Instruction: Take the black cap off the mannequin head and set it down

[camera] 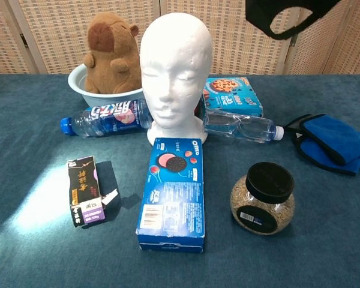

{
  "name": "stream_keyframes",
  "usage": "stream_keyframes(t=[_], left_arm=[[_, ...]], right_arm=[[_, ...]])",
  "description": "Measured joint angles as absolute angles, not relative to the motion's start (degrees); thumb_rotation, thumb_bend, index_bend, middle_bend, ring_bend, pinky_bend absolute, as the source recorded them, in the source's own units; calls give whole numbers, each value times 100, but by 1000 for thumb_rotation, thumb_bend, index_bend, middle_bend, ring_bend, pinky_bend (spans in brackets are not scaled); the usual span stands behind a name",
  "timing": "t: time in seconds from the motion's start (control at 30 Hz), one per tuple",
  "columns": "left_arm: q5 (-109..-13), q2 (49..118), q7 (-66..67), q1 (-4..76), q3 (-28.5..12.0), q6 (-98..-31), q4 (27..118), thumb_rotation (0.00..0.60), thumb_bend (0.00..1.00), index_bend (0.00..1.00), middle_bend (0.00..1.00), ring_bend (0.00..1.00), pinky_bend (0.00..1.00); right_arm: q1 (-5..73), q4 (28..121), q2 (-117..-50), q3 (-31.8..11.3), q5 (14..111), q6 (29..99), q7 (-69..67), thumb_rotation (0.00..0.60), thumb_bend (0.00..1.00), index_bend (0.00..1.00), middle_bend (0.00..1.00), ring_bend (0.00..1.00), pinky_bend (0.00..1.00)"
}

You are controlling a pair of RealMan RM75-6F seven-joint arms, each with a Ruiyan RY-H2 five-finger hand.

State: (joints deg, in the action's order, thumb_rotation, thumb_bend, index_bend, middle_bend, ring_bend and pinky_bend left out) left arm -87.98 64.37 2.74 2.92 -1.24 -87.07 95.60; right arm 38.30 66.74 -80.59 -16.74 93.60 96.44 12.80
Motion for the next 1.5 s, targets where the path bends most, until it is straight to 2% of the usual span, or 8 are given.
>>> stream_keyframes(t=[0.23,0.5,0.8,1.13,1.17,1.27,1.33,1.5], left_arm=[[-8832,6444,307,283,-94,-8717,9572,600,312,94,0,0,0],[-8846,6476,315,293,-81,-8701,9545,600,311,94,0,0,0],[-8786,6500,330,287,-81,-8677,9520,600,311,94,0,0,0],[-8741,6524,321,275,-74,-8662,9488,600,311,94,0,0,0],[-8738,6522,320,270,-72,-8665,9487,600,312,94,0,0,0],[-8717,6515,300,253,-70,-8677,9479,600,311,94,0,0,0],[-8706,6512,289,247,-66,-8671,9470,600,311,94,0,0,0],[-8710,6520,260,249,-64,-8662,9451,600,311,94,0,0,0]], right_arm=[[3292,6607,-8027,-1226,9316,9682,1168,600,541,760,530,300,157],[3105,6212,-8379,-1025,9251,9559,896,600,541,760,530,300,157],[3101,5290,-9012,-913,9150,9194,590,600,541,760,530,300,157],[3283,3863,-9855,-819,9115,8776,81,600,537,760,522,300,157],[3292,3747,-9927,-799,9108,8711,21,600,520,760,512,300,158],[3294,3524,-10084,-722,9072,8469,-112,600,389,721,459,277,158],[3264,3526,-10104,-670,9033,8320,-81,600,253,624,408,233,148],[3170,3864,-9984,-629,8910,8071,169,600,26,373,280,126,89]])
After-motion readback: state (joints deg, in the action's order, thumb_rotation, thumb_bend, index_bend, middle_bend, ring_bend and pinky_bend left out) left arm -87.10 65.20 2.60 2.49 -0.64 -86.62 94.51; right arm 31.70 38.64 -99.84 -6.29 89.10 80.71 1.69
